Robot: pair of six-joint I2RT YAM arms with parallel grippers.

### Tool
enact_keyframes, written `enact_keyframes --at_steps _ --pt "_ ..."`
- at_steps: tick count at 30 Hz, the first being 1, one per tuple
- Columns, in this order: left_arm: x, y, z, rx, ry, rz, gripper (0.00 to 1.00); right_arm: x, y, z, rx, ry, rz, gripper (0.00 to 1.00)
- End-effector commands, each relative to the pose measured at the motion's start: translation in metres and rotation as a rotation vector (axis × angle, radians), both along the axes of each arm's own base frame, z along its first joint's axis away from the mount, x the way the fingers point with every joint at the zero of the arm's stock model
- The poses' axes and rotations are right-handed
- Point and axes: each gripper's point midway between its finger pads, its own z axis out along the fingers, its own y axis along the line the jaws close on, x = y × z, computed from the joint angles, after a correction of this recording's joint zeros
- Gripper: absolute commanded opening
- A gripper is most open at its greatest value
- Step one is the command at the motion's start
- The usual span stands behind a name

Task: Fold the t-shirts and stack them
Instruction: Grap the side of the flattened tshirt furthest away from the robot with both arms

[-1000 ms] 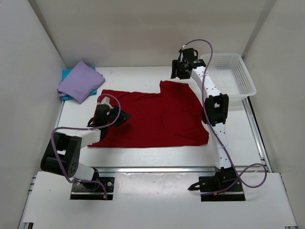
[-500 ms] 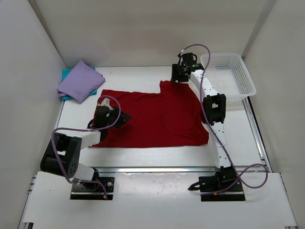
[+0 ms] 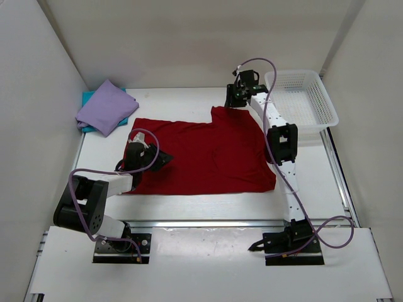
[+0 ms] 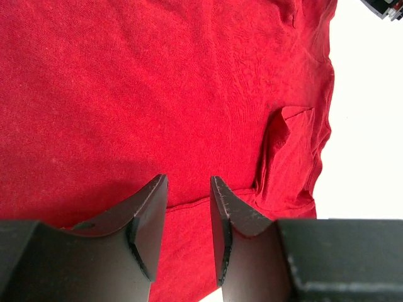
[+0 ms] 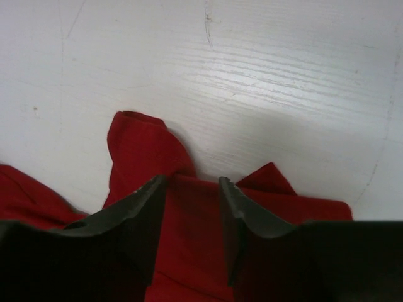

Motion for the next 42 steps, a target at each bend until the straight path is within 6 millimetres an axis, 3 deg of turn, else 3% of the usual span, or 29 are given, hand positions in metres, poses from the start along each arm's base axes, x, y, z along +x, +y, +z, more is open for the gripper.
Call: enact_keyframes --at_steps 1,4,5,6,8,10,12,14,16,20,24,25,30,38,42 --pt "0.001 -0.001 0.012 -0.018 -0.044 -0.003 0.44 0.005 0.006 -0.013 0.010 -0.010 0.018 0.35" --pt "0.001 -0.002 0.011 -0.015 -0.043 -0.010 0.44 0.008 0.009 -0.002 0.032 -0.030 0.018 0.13" --pt "0.002 0.000 0.012 -0.016 -0.047 -0.003 0.44 0.008 0.009 -0.001 0.034 -0.033 0.023 0.14" --pt "0.002 -0.001 0.011 -0.017 -0.043 -0.004 0.43 0.012 0.008 0.007 0.039 -0.056 0.013 0.18" --pt "0.002 -0.001 0.011 -0.020 -0.044 -0.008 0.43 0.007 0.017 0.008 0.049 -0.044 0.027 0.47" --pt "0.002 0.000 0.012 -0.024 -0.049 -0.005 0.43 0.007 0.012 0.010 0.049 -0.042 0.018 0.55" --pt "0.000 0.000 0.008 -0.019 -0.042 -0.007 0.43 0.004 0.019 0.006 0.038 -0.039 0.041 0.55" --pt "0.002 0.000 0.009 -0.023 -0.039 -0.003 0.44 0.000 0.025 -0.001 0.039 -0.021 0.051 0.41" --pt "0.001 0.001 0.007 -0.025 -0.034 -0.002 0.44 -0.003 0.028 -0.012 0.034 -0.001 0.054 0.36" --pt "0.001 0.001 0.007 -0.020 -0.038 -0.004 0.43 -0.002 0.031 -0.009 0.005 -0.009 0.038 0.04" --pt "0.002 0.000 0.007 -0.027 -0.037 -0.006 0.44 0.001 0.026 0.022 -0.020 -0.053 0.004 0.00" --pt "0.003 -0.002 0.009 -0.031 -0.043 -0.007 0.43 0.000 0.021 0.042 -0.038 -0.079 -0.013 0.00" --pt "0.008 -0.001 0.019 -0.066 -0.056 0.006 0.44 -0.038 0.023 0.089 -0.130 -0.054 -0.045 0.00" --pt "0.008 -0.013 0.042 -0.101 -0.112 -0.024 0.43 -0.094 0.025 0.072 -0.336 0.085 -0.166 0.00" --pt "0.001 -0.013 0.040 -0.112 -0.107 -0.035 0.43 -0.124 0.042 0.060 -0.429 0.124 -0.176 0.00"
